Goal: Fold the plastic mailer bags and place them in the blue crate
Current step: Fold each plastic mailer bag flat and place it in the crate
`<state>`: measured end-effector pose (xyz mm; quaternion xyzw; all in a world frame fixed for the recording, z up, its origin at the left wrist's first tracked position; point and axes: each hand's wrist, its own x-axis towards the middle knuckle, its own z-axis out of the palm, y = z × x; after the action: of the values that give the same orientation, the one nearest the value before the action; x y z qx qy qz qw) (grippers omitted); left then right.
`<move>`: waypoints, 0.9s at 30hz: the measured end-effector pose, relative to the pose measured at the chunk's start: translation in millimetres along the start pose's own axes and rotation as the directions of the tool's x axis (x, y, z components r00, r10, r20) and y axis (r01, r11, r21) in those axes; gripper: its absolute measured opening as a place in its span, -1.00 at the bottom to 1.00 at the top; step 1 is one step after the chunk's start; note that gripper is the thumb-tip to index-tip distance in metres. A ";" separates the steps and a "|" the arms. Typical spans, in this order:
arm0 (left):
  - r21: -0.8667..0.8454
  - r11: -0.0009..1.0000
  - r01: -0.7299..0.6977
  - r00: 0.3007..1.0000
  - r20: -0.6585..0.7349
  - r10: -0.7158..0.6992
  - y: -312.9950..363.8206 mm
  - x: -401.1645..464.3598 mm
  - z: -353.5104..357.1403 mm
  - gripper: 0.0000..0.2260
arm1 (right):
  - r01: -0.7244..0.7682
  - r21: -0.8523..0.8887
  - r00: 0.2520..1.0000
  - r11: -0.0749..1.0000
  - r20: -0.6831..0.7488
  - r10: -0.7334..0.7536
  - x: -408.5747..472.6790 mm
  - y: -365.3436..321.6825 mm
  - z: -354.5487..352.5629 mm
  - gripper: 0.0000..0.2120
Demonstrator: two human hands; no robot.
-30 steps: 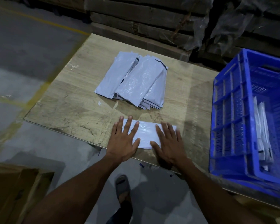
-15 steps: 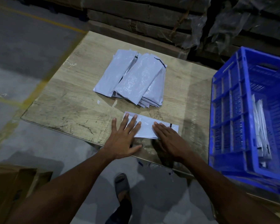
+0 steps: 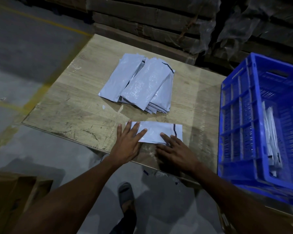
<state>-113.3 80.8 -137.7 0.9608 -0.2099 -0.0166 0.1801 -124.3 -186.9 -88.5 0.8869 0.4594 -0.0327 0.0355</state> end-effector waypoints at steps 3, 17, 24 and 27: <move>-0.082 0.994 0.069 0.995 -0.060 -0.074 2.6 -1.1 -2.4 -0.41 | -0.028 -0.012 0.995 1.000 -0.098 0.027 2.4 6.0 -8.9 -0.64; 0.002 0.986 0.169 0.982 -0.088 -0.168 14.3 -3.2 1.1 -0.23 | -0.119 0.180 0.949 0.976 -0.268 0.165 -18.5 15.5 -67.2 -0.58; 0.088 0.982 0.169 0.985 -0.047 -0.165 13.6 -1.3 4.6 -0.22 | -0.161 0.043 0.985 0.986 -0.059 0.163 2.8 48.3 -30.4 -0.49; 0.109 0.979 0.173 0.985 -0.019 -0.172 11.8 -0.6 6.6 -0.27 | -0.291 0.010 0.957 0.957 0.003 0.291 9.7 44.2 -15.7 -0.58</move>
<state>-119.2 68.8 -139.7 0.9840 -0.1255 -0.0160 0.1255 -82.2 -202.9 -72.3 0.9450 0.3238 -0.0300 0.0359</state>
